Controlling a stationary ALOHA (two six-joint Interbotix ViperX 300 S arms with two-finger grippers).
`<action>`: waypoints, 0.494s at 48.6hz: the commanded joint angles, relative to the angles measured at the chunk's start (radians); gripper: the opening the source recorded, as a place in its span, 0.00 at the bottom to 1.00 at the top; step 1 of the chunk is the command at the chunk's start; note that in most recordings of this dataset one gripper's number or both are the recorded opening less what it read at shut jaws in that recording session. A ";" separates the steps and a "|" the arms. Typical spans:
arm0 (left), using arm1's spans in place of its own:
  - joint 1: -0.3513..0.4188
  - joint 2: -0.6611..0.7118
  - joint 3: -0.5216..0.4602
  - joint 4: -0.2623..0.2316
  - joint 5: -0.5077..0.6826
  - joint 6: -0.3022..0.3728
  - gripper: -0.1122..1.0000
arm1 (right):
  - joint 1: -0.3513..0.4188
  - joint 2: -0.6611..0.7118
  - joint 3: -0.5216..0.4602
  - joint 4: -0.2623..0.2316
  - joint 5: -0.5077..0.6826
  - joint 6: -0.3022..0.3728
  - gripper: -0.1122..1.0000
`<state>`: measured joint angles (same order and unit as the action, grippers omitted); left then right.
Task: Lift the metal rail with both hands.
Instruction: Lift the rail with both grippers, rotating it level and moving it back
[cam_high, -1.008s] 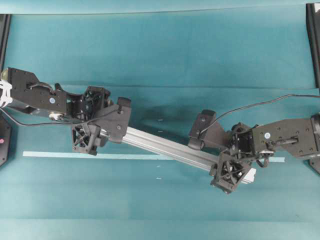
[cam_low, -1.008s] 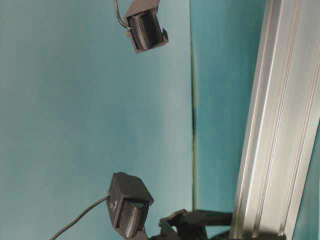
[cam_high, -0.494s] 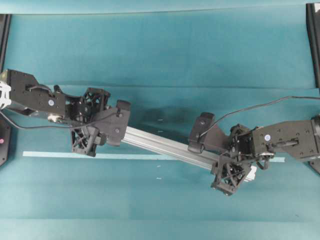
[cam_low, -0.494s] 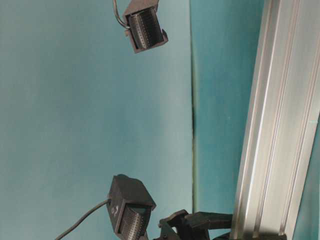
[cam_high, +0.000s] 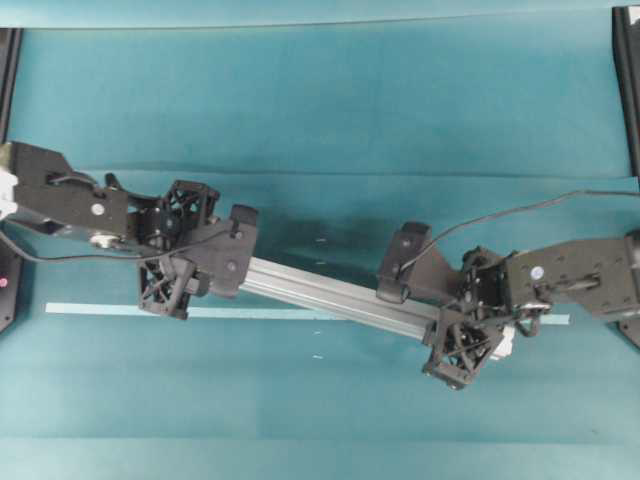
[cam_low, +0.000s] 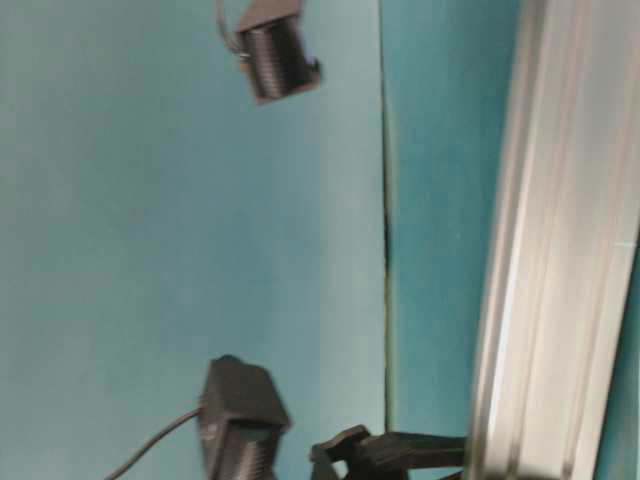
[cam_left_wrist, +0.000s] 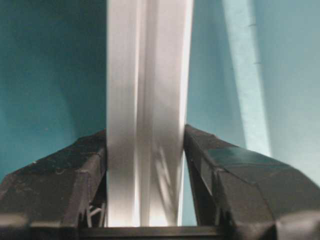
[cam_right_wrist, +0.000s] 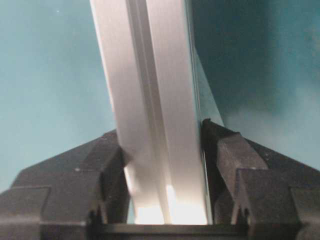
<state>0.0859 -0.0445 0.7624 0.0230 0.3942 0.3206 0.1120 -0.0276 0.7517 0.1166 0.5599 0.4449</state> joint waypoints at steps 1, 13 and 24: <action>-0.002 -0.057 -0.021 0.000 0.023 -0.002 0.45 | -0.014 -0.046 -0.031 0.006 0.044 0.003 0.49; -0.005 -0.137 -0.081 0.003 0.176 -0.002 0.45 | -0.048 -0.141 -0.101 0.000 0.227 -0.005 0.49; -0.012 -0.192 -0.172 0.000 0.299 -0.006 0.45 | -0.097 -0.236 -0.193 -0.002 0.396 -0.002 0.49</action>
<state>0.0859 -0.1979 0.6458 0.0215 0.6596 0.3145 0.0506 -0.2224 0.6090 0.1135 0.9066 0.4341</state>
